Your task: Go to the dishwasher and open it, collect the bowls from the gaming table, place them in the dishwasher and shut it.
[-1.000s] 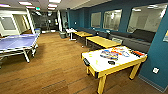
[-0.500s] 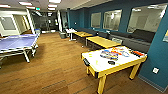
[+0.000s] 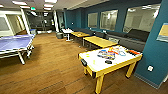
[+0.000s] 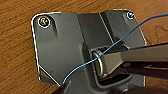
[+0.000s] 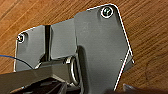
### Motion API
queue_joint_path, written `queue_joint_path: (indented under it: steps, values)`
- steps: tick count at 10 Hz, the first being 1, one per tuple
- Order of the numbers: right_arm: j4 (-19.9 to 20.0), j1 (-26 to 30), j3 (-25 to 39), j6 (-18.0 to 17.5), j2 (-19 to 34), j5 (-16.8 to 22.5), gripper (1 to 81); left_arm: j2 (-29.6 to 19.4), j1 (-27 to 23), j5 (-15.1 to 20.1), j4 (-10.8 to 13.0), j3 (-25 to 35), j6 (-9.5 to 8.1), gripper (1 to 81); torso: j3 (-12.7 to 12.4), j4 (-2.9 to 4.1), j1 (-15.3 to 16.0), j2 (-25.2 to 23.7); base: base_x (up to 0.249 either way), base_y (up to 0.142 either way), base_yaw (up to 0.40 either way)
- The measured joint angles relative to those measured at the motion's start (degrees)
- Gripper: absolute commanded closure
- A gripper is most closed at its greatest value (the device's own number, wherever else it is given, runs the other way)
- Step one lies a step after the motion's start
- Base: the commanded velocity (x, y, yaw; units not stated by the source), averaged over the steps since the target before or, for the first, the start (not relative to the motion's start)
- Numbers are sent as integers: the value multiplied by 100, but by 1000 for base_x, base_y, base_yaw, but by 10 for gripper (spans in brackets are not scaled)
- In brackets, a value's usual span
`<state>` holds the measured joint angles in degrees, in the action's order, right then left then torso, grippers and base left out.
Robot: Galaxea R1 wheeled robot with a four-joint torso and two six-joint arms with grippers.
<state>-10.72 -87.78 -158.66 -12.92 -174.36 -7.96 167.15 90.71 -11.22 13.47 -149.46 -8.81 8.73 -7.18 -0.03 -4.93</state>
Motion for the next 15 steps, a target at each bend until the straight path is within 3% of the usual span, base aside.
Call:
queue_joint_path:
  steps: [8, 11, 15]
  values:
    - [-2, -63, 1, 0, -22, 11, 10, -33, -66, -5, 2, -21, 0, 10, 0, 0, -2, 0, 0, 0, -384]
    - [-2, -108, 4, 0, -23, 37, 10, -35, -141, -11, 0, -22, 0, 10, 0, 0, -2, 0, 0, -156, 0]
    - [-2, -45, 4, 2, -22, 17, 10, -30, -69, 9, 0, -21, 0, 10, 0, 0, -2, 0, 0, 0, 0]
